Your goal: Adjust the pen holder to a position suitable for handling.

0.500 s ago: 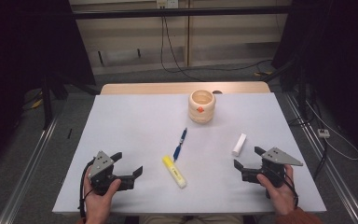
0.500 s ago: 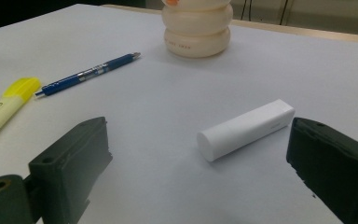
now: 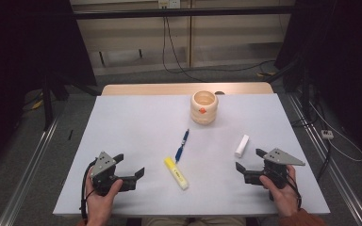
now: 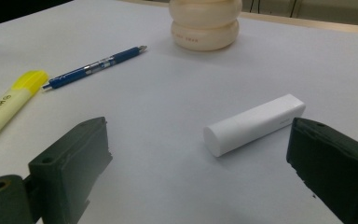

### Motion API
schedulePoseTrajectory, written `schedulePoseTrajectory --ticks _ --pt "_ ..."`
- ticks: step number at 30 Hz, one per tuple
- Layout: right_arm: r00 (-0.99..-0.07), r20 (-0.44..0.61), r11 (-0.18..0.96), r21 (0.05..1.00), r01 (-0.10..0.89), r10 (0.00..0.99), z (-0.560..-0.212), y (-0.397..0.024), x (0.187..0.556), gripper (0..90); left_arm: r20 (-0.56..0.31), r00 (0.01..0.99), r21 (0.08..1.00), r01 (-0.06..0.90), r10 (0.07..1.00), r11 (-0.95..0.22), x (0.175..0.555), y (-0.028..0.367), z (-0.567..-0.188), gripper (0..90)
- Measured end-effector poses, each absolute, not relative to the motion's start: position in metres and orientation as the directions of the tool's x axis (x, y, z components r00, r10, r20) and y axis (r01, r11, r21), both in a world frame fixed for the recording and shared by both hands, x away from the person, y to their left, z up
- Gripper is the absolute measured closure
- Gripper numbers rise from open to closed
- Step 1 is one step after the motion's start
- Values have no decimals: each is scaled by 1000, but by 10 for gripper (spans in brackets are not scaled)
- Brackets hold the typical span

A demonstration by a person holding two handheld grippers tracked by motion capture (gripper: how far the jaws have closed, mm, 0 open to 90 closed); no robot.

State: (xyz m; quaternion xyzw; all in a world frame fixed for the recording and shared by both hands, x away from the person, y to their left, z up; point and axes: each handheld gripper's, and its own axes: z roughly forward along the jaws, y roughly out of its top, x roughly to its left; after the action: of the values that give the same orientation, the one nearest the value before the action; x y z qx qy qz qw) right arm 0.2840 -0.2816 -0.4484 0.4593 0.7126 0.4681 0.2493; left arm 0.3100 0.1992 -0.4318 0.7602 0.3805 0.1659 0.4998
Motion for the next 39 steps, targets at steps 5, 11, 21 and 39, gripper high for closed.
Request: schedulePoseTrajectory --ticks 5,11,21,39 --pt "-447 79 132 897 422 891 -440 -278 287 55 -132 660 887 412 739 -210 311 202 -432 57" --pt "-473 70 152 897 416 879 -436 -273 297 55 -132 675 888 406 726 -216 309 200 -431 57" --pt "-487 58 175 891 419 871 -420 -269 319 57 -138 674 884 414 725 -216 310 199 -433 57" --pt "-479 64 178 878 444 876 -402 -270 370 50 -146 676 881 420 723 -215 310 199 -434 57"
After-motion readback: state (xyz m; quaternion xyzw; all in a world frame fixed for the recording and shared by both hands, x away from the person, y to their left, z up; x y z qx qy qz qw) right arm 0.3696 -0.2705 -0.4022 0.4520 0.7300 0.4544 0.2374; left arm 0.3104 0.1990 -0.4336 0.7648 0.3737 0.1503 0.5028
